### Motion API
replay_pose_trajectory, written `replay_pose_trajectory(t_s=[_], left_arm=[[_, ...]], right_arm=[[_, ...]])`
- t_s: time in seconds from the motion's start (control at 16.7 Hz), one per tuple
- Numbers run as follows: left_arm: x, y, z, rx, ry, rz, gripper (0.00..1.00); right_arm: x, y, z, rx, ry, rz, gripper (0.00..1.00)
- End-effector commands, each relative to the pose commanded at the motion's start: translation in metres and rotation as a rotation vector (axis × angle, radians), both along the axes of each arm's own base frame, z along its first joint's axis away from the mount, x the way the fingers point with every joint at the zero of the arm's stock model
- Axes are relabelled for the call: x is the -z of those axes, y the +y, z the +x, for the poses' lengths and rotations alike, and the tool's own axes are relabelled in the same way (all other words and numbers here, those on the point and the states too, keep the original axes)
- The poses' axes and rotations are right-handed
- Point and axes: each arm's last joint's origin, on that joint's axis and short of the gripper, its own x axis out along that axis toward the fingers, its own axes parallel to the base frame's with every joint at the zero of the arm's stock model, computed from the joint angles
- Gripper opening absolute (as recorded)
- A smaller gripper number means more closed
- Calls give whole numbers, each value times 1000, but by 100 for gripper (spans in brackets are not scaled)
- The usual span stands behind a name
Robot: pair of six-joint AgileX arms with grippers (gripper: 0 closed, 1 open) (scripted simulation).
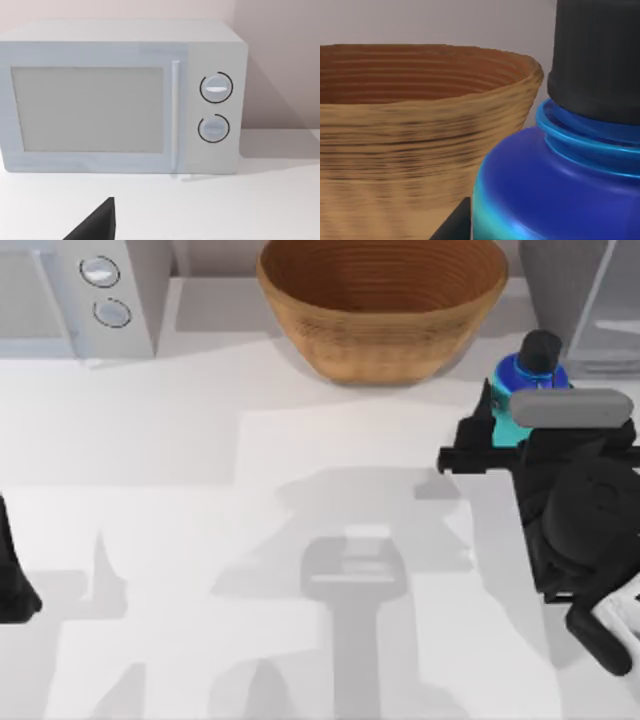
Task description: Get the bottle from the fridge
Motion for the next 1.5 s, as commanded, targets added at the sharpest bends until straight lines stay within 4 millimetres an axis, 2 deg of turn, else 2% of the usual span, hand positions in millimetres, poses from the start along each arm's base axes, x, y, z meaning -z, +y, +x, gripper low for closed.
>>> replay_pose_trajectory(t_s=[0.18,0.6,0.9,1.5], left_arm=[[0,0,0,0,0,0,100],[0,0,0,0,0,0,100],[0,0,0,0,0,0,100],[0,0,0,0,0,0,100]], right_arm=[[2,0,4,-3,1,1,0],[31,1,53,-1,2,-1,0],[33,1,56,0,0,0,0],[33,1,56,0,0,0,75]])
